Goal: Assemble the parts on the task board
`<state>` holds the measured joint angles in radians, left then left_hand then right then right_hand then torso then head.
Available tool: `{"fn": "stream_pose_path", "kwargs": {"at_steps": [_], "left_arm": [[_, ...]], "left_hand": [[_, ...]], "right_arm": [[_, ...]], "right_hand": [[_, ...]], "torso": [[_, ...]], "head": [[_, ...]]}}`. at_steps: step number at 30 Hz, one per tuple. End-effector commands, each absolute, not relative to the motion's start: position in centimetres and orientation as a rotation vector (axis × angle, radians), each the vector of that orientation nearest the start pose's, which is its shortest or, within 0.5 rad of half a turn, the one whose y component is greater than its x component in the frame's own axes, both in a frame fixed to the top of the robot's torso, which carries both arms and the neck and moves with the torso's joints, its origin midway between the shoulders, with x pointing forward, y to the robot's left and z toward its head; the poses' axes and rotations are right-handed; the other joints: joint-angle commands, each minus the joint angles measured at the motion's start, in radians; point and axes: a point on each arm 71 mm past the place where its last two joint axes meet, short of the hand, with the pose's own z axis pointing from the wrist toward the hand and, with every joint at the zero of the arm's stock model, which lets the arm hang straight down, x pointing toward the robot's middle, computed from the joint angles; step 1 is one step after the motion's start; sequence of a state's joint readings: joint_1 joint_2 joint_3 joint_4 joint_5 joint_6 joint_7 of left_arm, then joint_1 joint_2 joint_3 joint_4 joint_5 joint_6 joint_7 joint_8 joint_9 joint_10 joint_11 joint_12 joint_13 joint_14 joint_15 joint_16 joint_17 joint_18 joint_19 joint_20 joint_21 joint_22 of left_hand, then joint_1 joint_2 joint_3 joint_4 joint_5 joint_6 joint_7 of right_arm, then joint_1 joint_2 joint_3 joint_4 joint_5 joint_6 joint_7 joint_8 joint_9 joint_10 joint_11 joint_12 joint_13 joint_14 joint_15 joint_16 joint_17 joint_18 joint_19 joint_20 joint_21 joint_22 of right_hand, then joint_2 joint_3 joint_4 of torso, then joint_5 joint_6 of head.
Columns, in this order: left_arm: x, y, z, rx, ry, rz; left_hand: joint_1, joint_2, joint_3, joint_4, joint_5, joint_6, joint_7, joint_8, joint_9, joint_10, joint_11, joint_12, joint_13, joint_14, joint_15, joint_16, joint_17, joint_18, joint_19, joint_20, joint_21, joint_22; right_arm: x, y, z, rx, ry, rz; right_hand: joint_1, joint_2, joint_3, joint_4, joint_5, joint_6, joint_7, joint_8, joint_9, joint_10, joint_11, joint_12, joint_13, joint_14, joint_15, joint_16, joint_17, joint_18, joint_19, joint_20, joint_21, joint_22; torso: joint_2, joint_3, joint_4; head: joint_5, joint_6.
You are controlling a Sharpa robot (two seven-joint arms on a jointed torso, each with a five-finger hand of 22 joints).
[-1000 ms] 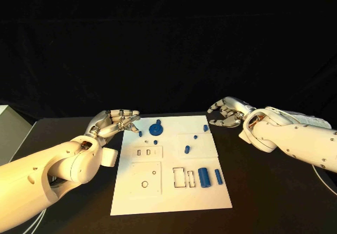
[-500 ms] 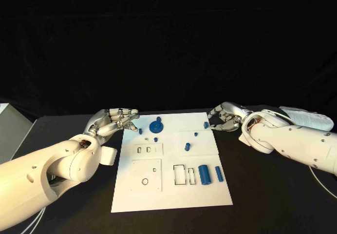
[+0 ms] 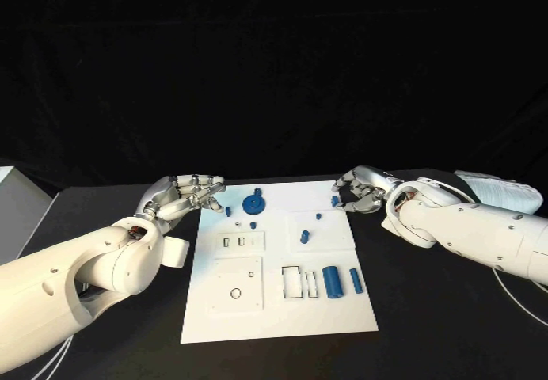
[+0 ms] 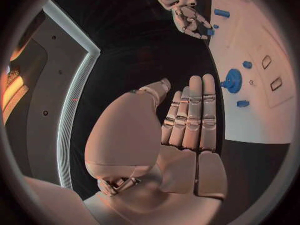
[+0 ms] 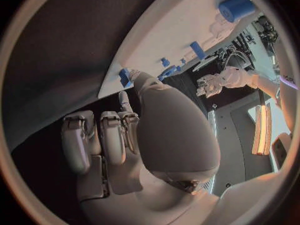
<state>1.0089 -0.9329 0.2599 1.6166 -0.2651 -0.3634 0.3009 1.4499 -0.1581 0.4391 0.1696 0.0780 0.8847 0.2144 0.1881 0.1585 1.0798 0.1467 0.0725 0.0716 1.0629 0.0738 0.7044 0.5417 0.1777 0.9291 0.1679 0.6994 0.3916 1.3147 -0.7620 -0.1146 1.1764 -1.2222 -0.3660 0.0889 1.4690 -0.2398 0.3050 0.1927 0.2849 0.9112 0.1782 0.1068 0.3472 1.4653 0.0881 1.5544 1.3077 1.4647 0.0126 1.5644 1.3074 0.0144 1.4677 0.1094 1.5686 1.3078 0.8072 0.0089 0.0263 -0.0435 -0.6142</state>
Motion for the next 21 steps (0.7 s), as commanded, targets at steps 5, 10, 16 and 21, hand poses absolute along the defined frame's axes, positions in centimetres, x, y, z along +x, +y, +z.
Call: {"fn": "stream_pose_path", "kwargs": {"at_steps": [5,10,16,21], "left_arm": [[47.71,23.43,-14.91,-0.97,1.342,-1.506],[47.71,23.44,-14.91,-0.97,1.342,-1.505],[47.71,23.45,-14.92,-0.971,1.343,-1.505],[47.72,23.49,-14.92,-0.971,1.342,-1.503]], "left_hand": [[-0.009,-0.002,0.005,-0.002,0.001,0.006,-0.002,0.004,0.002,0.005,0.001,-0.001,0.0,-0.007,0.001,0.006,0.001,0.003,-0.009,0.001,0.007,0.002],[-0.009,-0.002,0.005,-0.002,0.001,0.006,-0.002,0.004,0.002,0.005,0.001,-0.001,0.0,-0.007,0.001,0.006,0.001,0.003,-0.009,0.001,0.007,0.002],[-0.009,-0.002,0.005,-0.002,0.001,0.006,-0.002,0.004,0.002,0.005,0.001,-0.001,0.0,-0.007,0.001,0.006,0.001,0.003,-0.009,0.001,0.007,0.002],[-0.009,-0.002,0.005,-0.002,0.001,0.006,-0.002,0.004,0.002,0.005,0.001,-0.001,0.0,-0.007,0.001,0.006,0.001,0.003,-0.009,0.001,0.007,0.002]], "right_arm": [[55.34,-26.25,-16.21,-0.021,1.57,0.595],[55.37,-26.14,-16.36,-0.028,1.579,0.588],[55.49,-26.39,-16.49,-0.027,1.588,0.567],[55.55,-26.5,-16.57,-0.026,1.596,0.561]], "right_hand": [[-0.006,0.005,0.0,0.007,0.009,0.004,0.0,-0.002,0.001,0.089,0.006,0.002,0.249,0.106,0.006,0.006,0.263,-0.014,0.103,0.01,0.002,0.263],[-0.006,0.006,0.003,0.008,0.011,0.013,-0.001,0.002,0.002,0.092,0.006,0.004,0.251,0.106,0.005,0.006,0.263,-0.014,0.103,0.01,0.002,0.263],[-0.005,0.013,0.014,0.009,0.013,0.029,-0.005,0.01,0.005,0.097,0.002,0.009,0.255,0.106,0.002,0.006,0.263,-0.014,0.103,0.008,0.002,0.263],[-0.005,0.021,0.028,0.012,0.015,0.043,-0.009,0.016,0.006,0.1,-0.001,0.011,0.258,0.106,-0.002,0.006,0.263,-0.014,0.103,0.006,0.002,0.263]], "torso": [[-0.001,-0.0011,0.001],[0.0,-0.0006,-0.0008],[0.0,-0.0015,0.0008],[0.001,-0.0018,0.0]], "head": [[0.001,-0.002],[0.002,-0.002],[0.001,-0.003],[0.001,-0.004]]}}
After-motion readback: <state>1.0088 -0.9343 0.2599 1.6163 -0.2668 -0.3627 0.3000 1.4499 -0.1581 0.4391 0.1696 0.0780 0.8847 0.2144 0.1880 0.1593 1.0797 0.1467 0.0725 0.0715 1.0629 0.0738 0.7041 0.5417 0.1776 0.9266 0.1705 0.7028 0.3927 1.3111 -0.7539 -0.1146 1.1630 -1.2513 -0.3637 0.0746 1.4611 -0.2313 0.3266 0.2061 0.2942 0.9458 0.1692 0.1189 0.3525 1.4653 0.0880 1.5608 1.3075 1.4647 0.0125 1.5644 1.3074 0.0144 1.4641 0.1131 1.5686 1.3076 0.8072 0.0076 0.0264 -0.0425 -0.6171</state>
